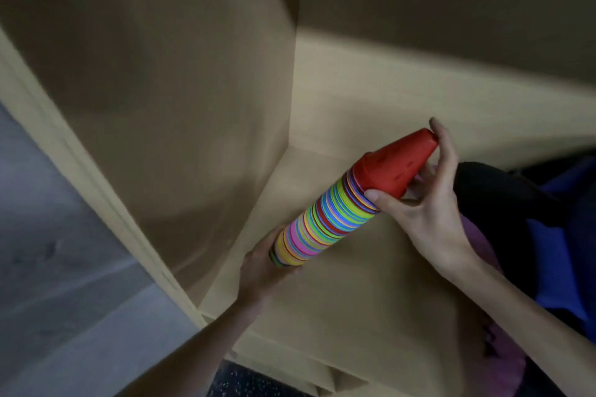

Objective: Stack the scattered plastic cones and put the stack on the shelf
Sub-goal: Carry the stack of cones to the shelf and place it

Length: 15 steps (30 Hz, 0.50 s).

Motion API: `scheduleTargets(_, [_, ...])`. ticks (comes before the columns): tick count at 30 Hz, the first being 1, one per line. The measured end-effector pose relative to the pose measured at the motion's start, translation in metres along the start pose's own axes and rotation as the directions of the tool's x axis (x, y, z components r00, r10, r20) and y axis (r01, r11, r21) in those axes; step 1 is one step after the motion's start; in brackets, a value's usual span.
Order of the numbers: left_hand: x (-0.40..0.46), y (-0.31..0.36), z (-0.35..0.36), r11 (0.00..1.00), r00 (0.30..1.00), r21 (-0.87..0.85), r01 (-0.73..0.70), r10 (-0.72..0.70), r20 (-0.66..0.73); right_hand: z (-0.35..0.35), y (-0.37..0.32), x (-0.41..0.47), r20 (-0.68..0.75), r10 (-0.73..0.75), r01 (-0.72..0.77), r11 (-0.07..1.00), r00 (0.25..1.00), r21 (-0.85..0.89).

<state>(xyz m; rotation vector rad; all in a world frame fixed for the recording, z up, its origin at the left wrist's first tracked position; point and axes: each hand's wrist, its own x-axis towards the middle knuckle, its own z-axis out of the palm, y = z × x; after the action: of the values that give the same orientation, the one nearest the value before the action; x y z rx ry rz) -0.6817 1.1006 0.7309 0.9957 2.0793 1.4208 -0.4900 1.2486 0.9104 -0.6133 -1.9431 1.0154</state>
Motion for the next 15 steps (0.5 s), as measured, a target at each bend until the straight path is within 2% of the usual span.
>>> scheduleTargets(8, [0.098, -0.034, 0.045, 0.989, 0.996, -0.131, -0.066, 0.059, -0.061, 0.025, 0.065, 0.102, 0.094, -0.041, 0.041, 0.999, 0.995, -0.002])
scheduleTargets(15, [0.196, -0.043, 0.08, 0.977, 0.995, -0.211, -0.043, 0.023, -0.096, 0.037, 0.105, 0.195, 0.159, -0.107, 0.126, 0.986, 0.981, -0.112])
